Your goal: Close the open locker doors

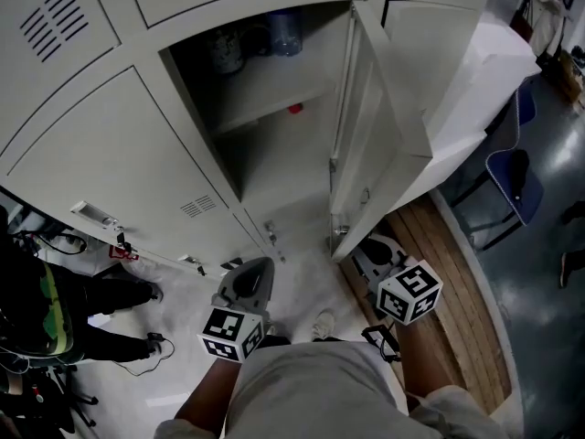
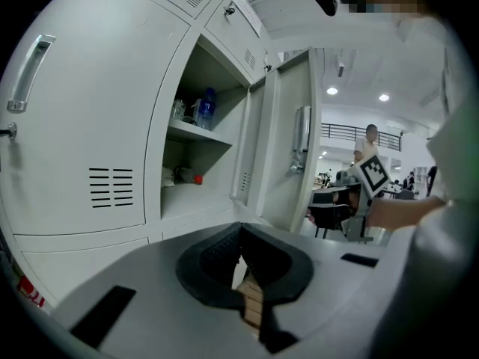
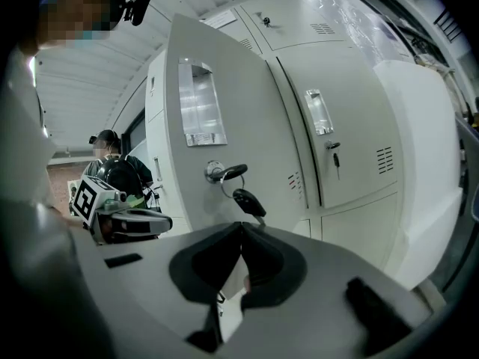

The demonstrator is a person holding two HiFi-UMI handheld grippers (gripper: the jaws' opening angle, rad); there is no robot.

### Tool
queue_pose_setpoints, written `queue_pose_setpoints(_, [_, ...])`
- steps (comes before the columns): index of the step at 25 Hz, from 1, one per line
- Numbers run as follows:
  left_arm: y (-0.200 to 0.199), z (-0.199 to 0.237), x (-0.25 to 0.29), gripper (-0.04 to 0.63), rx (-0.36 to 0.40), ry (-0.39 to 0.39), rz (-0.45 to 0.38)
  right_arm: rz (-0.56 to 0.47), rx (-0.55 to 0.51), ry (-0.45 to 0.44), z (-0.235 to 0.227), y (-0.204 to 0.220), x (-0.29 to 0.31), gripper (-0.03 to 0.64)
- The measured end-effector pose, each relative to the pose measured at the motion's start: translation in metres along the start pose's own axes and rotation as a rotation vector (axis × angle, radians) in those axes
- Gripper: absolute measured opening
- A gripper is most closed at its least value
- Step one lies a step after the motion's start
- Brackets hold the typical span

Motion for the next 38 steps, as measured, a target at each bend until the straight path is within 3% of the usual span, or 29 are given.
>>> queue_pose_setpoints(38, [0.004, 0.112, -0.047, 0.014, -0.076, -0.181, -0.028, 0.051, -0.065, -0.154, 0.048, -0.025, 0.132, 0.028])
Point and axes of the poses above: the fingertips, and each gripper's own axes: x forward along the fingers, z to its left, y out of its underside, the point moved 5 cm from there along -x, backward along the fingers, and after that the axes turned 7 degrees about -y, right-handed, at the moved point
